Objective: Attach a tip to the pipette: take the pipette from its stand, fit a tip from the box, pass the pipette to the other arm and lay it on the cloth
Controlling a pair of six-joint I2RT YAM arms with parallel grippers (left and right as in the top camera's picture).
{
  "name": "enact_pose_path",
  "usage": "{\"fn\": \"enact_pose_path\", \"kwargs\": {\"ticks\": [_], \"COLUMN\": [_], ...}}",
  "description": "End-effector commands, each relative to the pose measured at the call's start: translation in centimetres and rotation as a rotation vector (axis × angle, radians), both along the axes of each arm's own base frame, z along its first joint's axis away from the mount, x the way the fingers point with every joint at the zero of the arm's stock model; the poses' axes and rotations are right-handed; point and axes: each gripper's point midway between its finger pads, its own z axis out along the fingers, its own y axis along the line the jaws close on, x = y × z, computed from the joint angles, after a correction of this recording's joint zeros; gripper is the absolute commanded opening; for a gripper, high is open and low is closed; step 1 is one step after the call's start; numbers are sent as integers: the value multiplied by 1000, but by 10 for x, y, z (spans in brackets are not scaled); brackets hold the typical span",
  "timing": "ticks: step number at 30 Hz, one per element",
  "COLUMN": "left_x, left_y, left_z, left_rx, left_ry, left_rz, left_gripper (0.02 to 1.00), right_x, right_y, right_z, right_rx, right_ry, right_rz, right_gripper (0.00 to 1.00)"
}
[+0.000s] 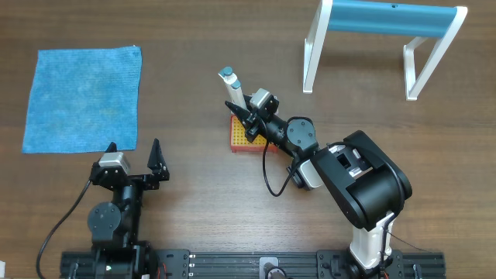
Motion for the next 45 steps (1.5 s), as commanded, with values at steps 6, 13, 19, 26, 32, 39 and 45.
{"fn": "enact_pose_path", "kwargs": {"ticks": [6, 13, 19, 26, 32, 39, 45], "left_x": [0, 0, 0, 0, 0, 0, 0], "left_y": [0, 0, 0, 0, 0, 0, 0], "left_z": [-1, -1, -1, -1, -1, -1, -1], "left_rx": [8, 8, 8, 8, 8, 8, 8], "left_ry": [3, 3, 3, 3, 3, 3, 2], "left_rz": [-1, -1, -1, -1, -1, -1, -1], "left_gripper": [996, 998, 998, 998, 996, 998, 998], "right_x": [5, 5, -22, -60, -78, -83, -84], "right_y": [8, 8, 10, -13, -23, -24, -25], "right_z": [47, 109, 139, 135, 103, 96, 93], "right_rx": [62, 133, 67, -171, -250, -233, -239], "right_ry": [-76, -205, -138, 348, 555, 640, 652], "right_rz": [34, 36, 156, 148, 141, 136, 136], "right_gripper": [80, 84, 80, 80, 80, 80, 77]}}
